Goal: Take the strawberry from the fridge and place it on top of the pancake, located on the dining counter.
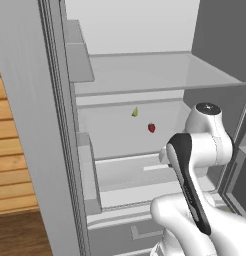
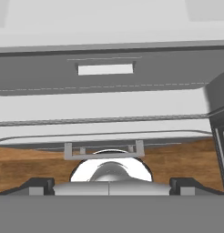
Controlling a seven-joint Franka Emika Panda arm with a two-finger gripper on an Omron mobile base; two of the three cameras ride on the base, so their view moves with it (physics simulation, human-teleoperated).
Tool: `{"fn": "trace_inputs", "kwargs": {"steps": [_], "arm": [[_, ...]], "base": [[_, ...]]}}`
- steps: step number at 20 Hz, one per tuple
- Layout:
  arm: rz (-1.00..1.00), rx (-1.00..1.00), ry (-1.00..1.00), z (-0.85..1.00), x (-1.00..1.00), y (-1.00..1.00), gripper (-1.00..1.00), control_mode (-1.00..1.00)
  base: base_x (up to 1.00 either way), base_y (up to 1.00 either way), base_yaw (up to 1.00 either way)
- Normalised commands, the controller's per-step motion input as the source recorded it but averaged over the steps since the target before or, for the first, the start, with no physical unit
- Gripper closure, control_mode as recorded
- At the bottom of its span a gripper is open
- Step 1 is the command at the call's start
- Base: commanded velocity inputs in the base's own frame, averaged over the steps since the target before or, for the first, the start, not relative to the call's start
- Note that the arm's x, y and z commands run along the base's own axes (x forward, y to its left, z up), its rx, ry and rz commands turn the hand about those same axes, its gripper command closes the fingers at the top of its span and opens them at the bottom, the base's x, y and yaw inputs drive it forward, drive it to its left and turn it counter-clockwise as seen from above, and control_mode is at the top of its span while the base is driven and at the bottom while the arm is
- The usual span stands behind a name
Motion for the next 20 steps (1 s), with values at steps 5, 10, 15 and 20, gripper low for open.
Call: {"fn": "trace_inputs", "kwargs": {"steps": [5, 10, 15, 20], "arm": [[0.00, 0.00, 0.00, 0.00, 0.00, 0.00, -1.00, 1.00], [0.00, -0.01, -0.19, 0.00, 0.32, 0.03, -1.00, -1.00], [0.00, 0.00, -0.37, 0.05, 0.59, 0.00, -1.00, -1.00], [0.00, 0.00, -0.39, 0.16, 0.39, 0.00, -1.00, -1.00]], "base": [[0.33, 0.01, 0.00], [0.06, 0.01, 0.00], [0.00, 0.00, 0.00], [0.00, 0.00, 0.00]]}}
